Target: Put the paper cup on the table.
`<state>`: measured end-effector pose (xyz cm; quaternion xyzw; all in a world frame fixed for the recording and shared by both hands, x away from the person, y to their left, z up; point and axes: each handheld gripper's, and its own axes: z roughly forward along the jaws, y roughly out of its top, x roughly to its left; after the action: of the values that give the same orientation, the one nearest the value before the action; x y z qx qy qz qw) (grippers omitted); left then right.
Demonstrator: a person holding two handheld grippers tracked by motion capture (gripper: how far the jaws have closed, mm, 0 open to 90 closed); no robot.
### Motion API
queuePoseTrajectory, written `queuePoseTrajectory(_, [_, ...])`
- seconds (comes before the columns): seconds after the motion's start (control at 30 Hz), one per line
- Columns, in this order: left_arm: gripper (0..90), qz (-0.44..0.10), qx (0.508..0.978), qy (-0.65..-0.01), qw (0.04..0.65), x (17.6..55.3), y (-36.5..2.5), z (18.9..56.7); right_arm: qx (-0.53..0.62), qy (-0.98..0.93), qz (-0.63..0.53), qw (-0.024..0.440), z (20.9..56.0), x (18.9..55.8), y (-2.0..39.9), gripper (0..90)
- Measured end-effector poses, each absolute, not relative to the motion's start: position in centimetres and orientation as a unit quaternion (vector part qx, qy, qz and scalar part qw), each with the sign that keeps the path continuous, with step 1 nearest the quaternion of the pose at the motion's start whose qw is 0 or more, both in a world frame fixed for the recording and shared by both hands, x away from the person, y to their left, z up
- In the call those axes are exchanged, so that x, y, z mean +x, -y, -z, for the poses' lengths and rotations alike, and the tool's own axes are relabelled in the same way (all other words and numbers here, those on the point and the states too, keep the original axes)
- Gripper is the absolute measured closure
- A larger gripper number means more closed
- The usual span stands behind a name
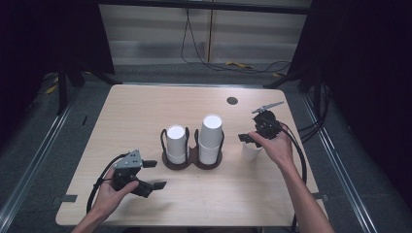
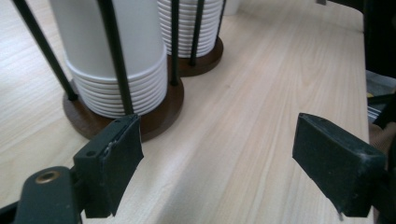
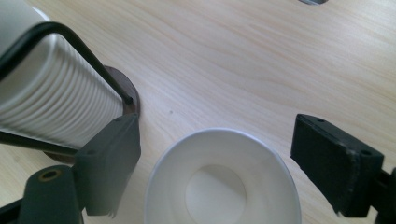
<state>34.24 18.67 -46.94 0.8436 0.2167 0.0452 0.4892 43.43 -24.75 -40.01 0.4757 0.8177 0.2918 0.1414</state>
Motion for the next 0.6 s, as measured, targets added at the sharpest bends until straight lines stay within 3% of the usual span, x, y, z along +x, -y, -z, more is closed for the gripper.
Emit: queuePoseTrajectory(0.6, [15.8, -0.051, 0.838, -0.227, 0.494, 33.6, -18.9, 47.4, 0.474, -0.775, -0.375, 0.185, 40.7, 40.3, 25.5, 19.7])
